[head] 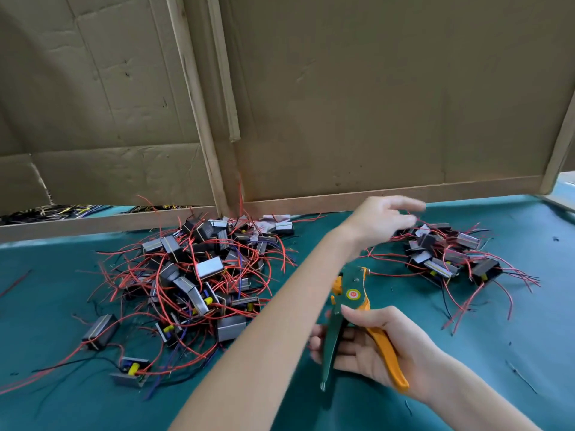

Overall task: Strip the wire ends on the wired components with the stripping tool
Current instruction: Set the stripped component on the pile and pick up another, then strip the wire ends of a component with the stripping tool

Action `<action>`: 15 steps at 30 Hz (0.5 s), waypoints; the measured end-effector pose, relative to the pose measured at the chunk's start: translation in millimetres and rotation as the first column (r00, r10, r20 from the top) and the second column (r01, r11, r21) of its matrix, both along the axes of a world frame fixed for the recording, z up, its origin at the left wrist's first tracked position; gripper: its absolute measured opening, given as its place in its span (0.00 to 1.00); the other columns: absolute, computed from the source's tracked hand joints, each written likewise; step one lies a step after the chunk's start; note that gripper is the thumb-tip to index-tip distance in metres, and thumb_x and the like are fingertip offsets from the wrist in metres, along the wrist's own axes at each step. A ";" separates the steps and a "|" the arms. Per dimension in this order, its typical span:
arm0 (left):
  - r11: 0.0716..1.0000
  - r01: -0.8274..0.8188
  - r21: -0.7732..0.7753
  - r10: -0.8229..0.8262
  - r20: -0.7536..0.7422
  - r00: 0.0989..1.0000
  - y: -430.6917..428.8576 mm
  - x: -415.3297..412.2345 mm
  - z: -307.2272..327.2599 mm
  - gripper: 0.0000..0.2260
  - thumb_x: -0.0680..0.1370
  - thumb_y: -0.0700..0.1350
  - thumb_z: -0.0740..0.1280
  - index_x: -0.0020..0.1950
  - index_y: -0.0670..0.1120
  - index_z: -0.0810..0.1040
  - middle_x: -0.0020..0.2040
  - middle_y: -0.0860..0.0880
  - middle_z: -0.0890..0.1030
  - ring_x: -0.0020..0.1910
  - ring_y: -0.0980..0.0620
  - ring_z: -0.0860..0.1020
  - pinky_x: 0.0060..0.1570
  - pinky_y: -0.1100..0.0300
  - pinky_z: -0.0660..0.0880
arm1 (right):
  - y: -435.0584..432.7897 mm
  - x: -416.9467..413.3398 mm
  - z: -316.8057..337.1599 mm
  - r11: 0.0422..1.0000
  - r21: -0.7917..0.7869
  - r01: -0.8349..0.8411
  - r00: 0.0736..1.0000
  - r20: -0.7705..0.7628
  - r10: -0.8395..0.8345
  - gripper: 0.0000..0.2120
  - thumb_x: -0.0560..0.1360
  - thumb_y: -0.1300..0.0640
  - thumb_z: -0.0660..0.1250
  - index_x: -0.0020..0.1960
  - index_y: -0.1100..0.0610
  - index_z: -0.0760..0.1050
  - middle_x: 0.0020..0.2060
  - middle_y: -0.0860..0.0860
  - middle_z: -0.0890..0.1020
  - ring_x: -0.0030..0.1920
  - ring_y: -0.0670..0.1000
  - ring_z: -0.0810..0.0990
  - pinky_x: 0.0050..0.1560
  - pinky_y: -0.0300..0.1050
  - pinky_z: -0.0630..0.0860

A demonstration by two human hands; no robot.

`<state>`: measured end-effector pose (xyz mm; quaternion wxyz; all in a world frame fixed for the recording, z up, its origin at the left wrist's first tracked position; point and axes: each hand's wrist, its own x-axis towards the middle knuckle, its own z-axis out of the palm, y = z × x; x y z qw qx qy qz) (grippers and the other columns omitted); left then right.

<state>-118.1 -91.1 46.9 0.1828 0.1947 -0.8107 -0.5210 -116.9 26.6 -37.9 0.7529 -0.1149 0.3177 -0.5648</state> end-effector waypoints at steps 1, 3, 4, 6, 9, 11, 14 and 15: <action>0.996 -0.056 -0.067 0.058 0.029 0.998 -12.3 11.8 -3.0 0.14 0.79 0.35 0.61 0.62 0.43 0.79 0.53 0.44 0.79 0.50 0.54 0.74 0.43 0.69 0.72 | -0.6 0.6 -0.8 1.000 -0.001 0.004 1.000 -0.003 -0.004 0.11 0.66 0.66 0.66 0.47 0.69 0.75 0.47 0.72 0.80 0.41 0.69 0.82 0.42 0.65 0.81; 0.922 -0.235 -0.308 0.282 0.116 0.952 -41.2 36.9 -10.1 0.16 0.78 0.33 0.59 0.61 0.43 0.80 0.58 0.43 0.81 0.57 0.49 0.77 0.51 0.66 0.73 | -1.2 1.8 -2.0 1.000 -0.003 0.009 1.000 -0.029 -0.009 0.14 0.65 0.65 0.67 0.50 0.67 0.73 0.47 0.72 0.80 0.41 0.68 0.82 0.42 0.64 0.81; 0.845 -0.307 -0.438 0.411 0.166 0.896 -57.1 50.0 -14.5 0.18 0.77 0.32 0.57 0.61 0.45 0.79 0.61 0.43 0.80 0.61 0.46 0.76 0.55 0.62 0.71 | -1.3 2.4 -2.3 1.000 -0.005 0.008 0.999 -0.041 -0.008 0.15 0.65 0.65 0.68 0.50 0.67 0.72 0.47 0.72 0.80 0.41 0.68 0.82 0.42 0.64 0.81; 0.713 -0.303 -0.632 0.576 0.284 0.766 -87.4 73.1 -26.0 0.21 0.76 0.32 0.57 0.64 0.48 0.77 0.65 0.42 0.76 0.65 0.42 0.71 0.63 0.54 0.69 | -1.8 2.9 -2.1 1.000 -0.007 0.004 0.999 -0.053 -0.004 0.15 0.64 0.65 0.68 0.50 0.67 0.73 0.46 0.72 0.80 0.41 0.68 0.82 0.42 0.64 0.81; 0.607 -0.075 -0.791 0.654 0.444 0.612 -114.7 96.3 -42.5 0.22 0.78 0.33 0.58 0.67 0.53 0.74 0.66 0.42 0.71 0.66 0.39 0.66 0.61 0.47 0.67 | -1.4 2.0 -1.3 1.000 -0.003 -0.001 0.999 -0.053 0.001 0.14 0.66 0.65 0.67 0.51 0.66 0.72 0.46 0.71 0.80 0.41 0.68 0.82 0.42 0.63 0.81; 0.524 0.038 -0.851 0.668 0.438 0.602 -124.0 102.5 -51.8 0.20 0.79 0.34 0.59 0.66 0.52 0.75 0.64 0.43 0.73 0.65 0.41 0.68 0.61 0.47 0.67 | -1.1 1.0 -1.3 1.000 0.000 0.001 0.999 -0.051 0.000 0.14 0.66 0.65 0.66 0.51 0.66 0.72 0.46 0.72 0.80 0.40 0.68 0.82 0.41 0.63 0.81; 0.397 0.043 -0.917 0.679 0.324 0.659 -130.8 103.6 -58.4 0.12 0.78 0.36 0.63 0.57 0.48 0.79 0.57 0.45 0.80 0.57 0.43 0.76 0.50 0.54 0.70 | -1.3 0.0 -0.8 1.000 0.007 0.000 0.998 -0.058 0.000 0.12 0.68 0.65 0.65 0.50 0.67 0.72 0.46 0.72 0.80 0.40 0.68 0.83 0.42 0.64 0.81; 0.371 0.021 -0.928 0.679 0.287 0.676 -131.9 104.0 -58.2 0.10 0.78 0.37 0.64 0.55 0.47 0.80 0.54 0.45 0.82 0.55 0.44 0.78 0.47 0.56 0.69 | -1.5 -0.4 -0.6 1.000 0.008 0.001 0.998 -0.058 -0.001 0.12 0.68 0.64 0.65 0.50 0.67 0.72 0.46 0.72 0.80 0.41 0.68 0.83 0.42 0.64 0.81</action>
